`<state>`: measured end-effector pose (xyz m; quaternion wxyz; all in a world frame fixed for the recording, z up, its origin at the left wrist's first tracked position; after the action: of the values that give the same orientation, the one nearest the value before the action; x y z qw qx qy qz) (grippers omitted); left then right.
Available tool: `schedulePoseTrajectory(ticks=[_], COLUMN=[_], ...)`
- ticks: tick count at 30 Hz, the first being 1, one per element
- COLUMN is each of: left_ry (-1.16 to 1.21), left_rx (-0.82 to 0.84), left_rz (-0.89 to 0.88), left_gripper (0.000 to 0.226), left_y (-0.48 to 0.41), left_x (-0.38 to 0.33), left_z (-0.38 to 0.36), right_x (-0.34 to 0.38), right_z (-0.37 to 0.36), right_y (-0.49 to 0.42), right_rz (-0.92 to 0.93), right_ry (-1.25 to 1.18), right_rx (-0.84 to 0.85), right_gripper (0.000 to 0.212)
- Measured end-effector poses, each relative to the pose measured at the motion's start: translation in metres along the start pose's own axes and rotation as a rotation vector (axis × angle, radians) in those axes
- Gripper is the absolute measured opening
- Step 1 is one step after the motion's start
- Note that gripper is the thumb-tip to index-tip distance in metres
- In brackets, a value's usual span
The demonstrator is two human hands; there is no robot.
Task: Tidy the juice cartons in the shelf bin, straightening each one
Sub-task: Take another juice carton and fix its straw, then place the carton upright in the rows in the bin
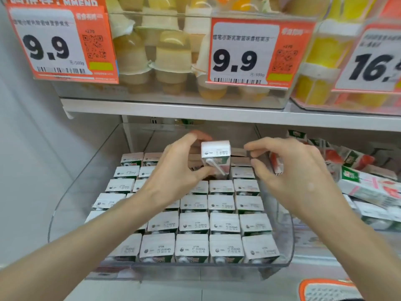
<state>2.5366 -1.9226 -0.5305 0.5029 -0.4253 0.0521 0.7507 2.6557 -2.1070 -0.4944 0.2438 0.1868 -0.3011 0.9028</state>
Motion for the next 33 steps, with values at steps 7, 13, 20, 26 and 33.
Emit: schedulePoseTrajectory(ticks=[7,13,20,26,33], left_ry=[-0.089,-0.059,-0.336,-0.355,-0.396], left_rx=[0.166,0.282,0.238,0.264,0.371], left_rz=[-0.011,0.004,-0.056,-0.106,-0.068], left_gripper=[0.059,0.043,0.028,0.035,0.034], left_y=[-0.014,-0.01,-0.012,-0.02,-0.049], left_x=[0.013,0.016,0.023,0.013,-0.004], left_z=[-0.014,-0.027,-0.043,-0.045,-0.059], right_x=[-0.016,-0.019,-0.02,-0.023,-0.024], right_z=[0.002,-0.004,-0.009,-0.01,-0.01], right_y=[0.001,-0.003,-0.003,-0.001,0.001], right_rz=[-0.091,-0.096,-0.101,-0.081,-0.111], right_ry=[-0.047,-0.036,0.009,0.005,-0.003], right_rx=[0.038,0.078,0.126,0.119,0.133], right_gripper=[0.023,0.02,0.022,0.023,0.027])
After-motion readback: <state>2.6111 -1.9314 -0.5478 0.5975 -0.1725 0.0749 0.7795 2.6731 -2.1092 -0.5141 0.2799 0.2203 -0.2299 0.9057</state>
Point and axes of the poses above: each hand's wrist, its own y-axis away from the middle knuckle, its own z-axis out of the back of the hand, x = y × z, the point moved 2 cm from there along -y, towards the middle knuckle, and after that the axes turned 6 degrees about -y, right-handed, at the moved point
